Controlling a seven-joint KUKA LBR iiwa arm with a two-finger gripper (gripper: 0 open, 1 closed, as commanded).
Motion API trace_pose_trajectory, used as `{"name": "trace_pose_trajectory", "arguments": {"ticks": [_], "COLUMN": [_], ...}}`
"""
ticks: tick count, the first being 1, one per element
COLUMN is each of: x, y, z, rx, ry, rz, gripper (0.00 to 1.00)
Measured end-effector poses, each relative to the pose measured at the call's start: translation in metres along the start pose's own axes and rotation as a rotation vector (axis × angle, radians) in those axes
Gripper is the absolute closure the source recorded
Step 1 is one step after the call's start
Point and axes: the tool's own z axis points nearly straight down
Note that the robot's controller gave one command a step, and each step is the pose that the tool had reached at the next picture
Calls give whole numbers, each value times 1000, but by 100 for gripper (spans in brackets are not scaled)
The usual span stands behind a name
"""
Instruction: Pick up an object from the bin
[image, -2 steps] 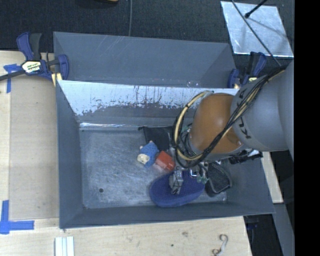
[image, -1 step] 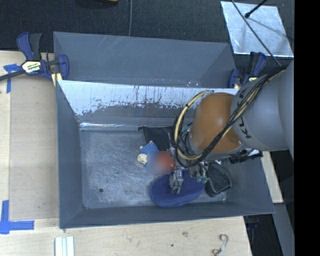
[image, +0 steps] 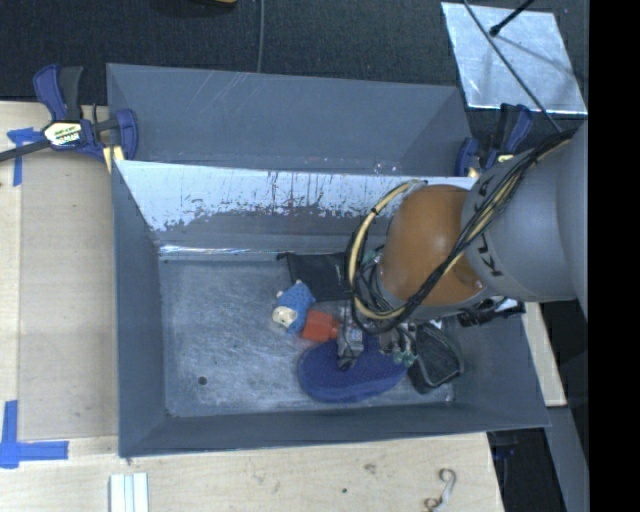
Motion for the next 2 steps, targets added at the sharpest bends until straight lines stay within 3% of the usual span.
{"name": "trace_pose_trajectory", "arguments": {"ticks": [2], "x": [-4], "y": [0], "z": [-72], "rx": [0], "ry": [-1], "rz": [-2], "gripper": [100]}}
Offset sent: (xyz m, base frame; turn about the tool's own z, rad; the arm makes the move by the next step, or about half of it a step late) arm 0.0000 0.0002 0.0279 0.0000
